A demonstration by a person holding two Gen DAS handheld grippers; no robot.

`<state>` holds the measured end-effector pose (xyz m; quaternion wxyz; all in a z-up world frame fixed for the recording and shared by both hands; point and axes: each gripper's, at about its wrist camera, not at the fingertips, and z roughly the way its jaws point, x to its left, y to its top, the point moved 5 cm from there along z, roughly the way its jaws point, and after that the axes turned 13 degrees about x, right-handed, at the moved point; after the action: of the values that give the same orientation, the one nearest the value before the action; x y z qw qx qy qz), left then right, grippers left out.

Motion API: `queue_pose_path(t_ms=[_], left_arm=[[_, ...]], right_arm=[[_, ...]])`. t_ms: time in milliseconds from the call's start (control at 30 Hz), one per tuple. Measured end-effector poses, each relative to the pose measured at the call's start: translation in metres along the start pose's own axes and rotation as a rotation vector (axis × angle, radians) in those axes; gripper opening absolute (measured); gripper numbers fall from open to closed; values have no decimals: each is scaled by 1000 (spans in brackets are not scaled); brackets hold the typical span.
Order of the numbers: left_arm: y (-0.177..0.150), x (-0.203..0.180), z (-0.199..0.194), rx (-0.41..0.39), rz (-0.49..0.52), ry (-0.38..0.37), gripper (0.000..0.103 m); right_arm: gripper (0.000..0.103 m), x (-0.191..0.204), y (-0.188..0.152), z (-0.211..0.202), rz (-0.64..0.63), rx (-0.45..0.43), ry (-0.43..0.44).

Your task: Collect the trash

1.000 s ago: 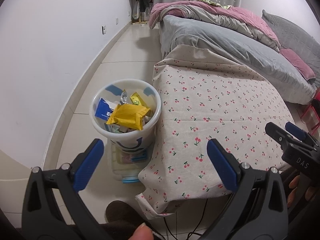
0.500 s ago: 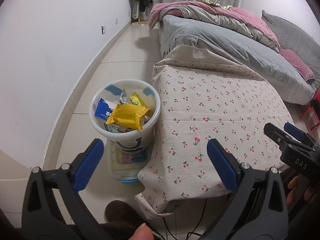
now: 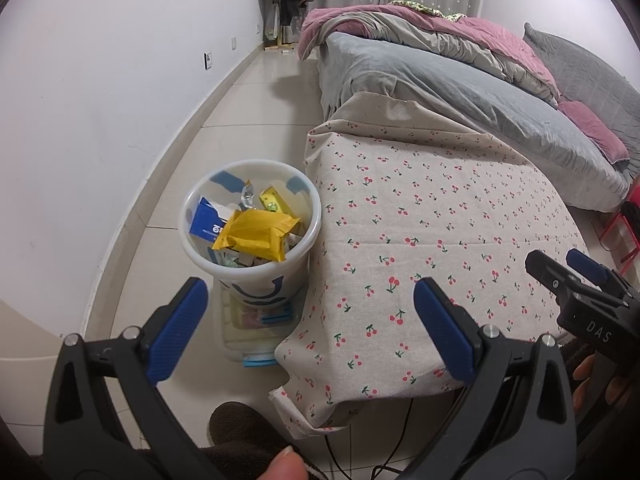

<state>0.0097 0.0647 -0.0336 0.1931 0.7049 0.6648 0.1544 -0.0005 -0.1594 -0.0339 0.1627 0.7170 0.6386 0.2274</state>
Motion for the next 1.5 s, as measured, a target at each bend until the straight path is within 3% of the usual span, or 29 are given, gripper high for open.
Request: queue_pose_path(t_ms=[1500], left_arm=[[6, -2, -5, -20, -20, -11, 102]], right_arm=[[94, -4, 0, -3, -16, -14, -3]])
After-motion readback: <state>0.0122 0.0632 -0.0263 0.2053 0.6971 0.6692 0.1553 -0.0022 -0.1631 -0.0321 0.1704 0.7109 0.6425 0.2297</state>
